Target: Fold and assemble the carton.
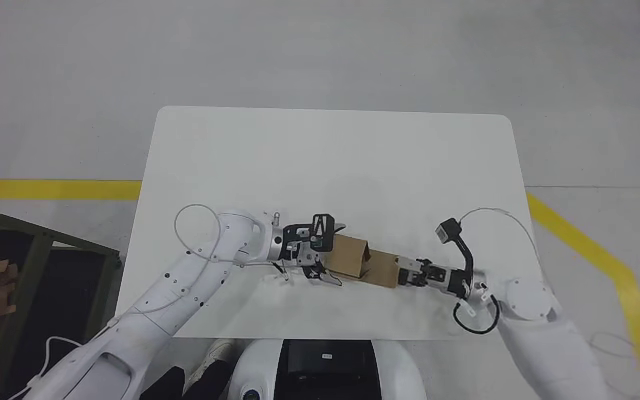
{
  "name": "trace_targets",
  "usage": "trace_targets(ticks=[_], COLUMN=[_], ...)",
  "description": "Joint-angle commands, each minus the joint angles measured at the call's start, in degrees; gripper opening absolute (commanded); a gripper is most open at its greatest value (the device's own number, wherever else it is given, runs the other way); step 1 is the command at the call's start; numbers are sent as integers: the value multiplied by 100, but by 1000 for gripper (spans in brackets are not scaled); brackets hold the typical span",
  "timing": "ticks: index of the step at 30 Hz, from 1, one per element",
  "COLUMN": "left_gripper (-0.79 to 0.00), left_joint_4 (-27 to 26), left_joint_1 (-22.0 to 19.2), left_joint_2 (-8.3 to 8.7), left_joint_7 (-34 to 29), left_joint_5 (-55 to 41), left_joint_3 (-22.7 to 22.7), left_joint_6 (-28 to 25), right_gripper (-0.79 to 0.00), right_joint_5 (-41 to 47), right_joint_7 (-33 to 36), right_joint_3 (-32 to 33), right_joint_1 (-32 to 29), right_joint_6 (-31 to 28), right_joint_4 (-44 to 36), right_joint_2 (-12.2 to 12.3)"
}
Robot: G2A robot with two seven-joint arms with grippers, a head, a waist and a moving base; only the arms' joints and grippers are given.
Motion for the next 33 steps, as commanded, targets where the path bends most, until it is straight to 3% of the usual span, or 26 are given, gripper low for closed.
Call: trace_targets(ticks=[1, 33], left_gripper=[0, 0], left_joint_4=[-5, -26], left_joint_1=[2, 43], left_joint_2=[-1, 32], left_joint_7=[-16, -148], left_joint_5=[-9, -107], left_joint_3=[-3, -40], left_joint_6=[-1, -1], right_gripper=[0, 0], right_joint_5=[121, 865], right_joint_7=[-7, 13], right_joint_3=[-20, -574], right_joint_1=[-17, 170], right_joint_6=[-47, -50], right_joint_4=[7, 265], right_joint_2=[-8, -152])
